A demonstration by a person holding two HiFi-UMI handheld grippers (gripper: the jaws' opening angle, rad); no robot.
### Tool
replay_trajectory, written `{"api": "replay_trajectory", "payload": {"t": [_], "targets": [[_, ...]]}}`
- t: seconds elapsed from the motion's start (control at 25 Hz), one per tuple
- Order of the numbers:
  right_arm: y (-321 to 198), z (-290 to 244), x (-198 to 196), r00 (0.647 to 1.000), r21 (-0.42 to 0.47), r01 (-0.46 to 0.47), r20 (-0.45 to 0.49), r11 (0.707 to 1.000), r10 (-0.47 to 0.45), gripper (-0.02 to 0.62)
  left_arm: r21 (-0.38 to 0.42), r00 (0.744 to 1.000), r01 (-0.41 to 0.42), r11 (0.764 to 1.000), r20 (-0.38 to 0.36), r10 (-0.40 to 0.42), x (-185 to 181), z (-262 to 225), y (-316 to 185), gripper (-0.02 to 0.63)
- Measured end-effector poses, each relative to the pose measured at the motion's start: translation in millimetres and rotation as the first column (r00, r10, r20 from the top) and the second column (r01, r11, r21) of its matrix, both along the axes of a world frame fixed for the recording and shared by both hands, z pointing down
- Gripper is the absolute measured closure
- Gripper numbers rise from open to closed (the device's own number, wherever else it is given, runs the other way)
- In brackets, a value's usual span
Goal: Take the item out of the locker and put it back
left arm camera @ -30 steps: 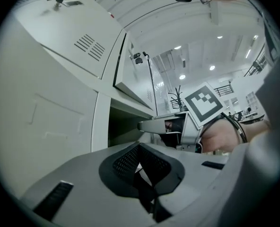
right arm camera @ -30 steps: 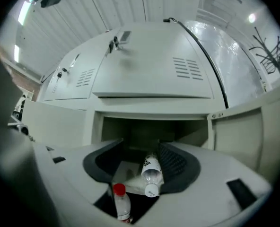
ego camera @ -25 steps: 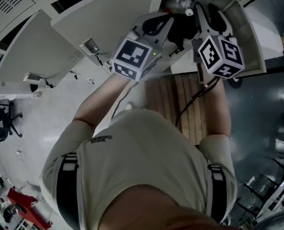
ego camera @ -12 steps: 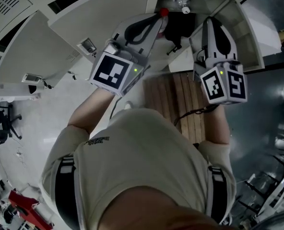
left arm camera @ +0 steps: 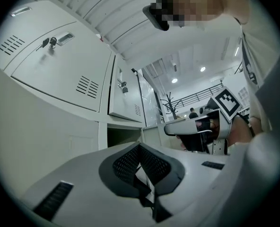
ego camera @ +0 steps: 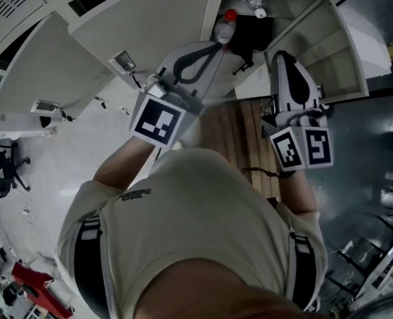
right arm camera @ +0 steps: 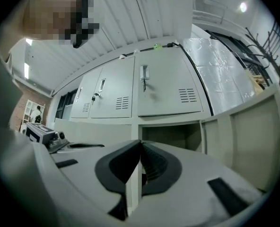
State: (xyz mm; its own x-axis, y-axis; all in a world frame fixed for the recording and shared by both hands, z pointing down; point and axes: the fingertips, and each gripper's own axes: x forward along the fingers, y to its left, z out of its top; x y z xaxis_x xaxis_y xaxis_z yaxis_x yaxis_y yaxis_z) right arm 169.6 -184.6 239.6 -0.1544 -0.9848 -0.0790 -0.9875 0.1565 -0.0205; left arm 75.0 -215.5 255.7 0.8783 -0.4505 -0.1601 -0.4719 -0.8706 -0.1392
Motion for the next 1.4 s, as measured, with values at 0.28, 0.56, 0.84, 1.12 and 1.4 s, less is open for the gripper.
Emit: {"api": "replay_trajectory", "payload": {"t": [0.28, 0.56, 0.84, 1.12, 1.4], "targets": [[10, 30, 1, 1.000, -0.047, -0.009, 0.020, 0.999, 0.010, 0.591, -0.045, 0.999, -0.006, 0.999, 0.043, 0.008, -9, 27, 9, 0.594], [15, 64, -19, 0.998, -0.117, 0.059, 0.014, 0.991, -0.058, 0.594, -0.095, 0.999, -0.003, 0.996, 0.053, 0.008, -13, 45, 18, 0.594], [20, 66, -30, 0.996, -0.116, 0.087, 0.009, 0.989, -0.086, 0.594, -0.113, 0.998, -0.001, 0.994, 0.056, 0.007, -15, 50, 28, 0.594], [25, 64, -28, 0.997, -0.113, 0.080, 0.008, 0.990, -0.079, 0.594, -0.115, 0.998, 0.014, 0.993, 0.058, -0.007, -20, 49, 29, 0.594], [29, 64, -26, 0.997, -0.116, 0.078, 0.010, 0.990, -0.077, 0.593, -0.114, 0.998, 0.012, 0.993, 0.066, -0.005, -16, 50, 32, 0.594]]}}
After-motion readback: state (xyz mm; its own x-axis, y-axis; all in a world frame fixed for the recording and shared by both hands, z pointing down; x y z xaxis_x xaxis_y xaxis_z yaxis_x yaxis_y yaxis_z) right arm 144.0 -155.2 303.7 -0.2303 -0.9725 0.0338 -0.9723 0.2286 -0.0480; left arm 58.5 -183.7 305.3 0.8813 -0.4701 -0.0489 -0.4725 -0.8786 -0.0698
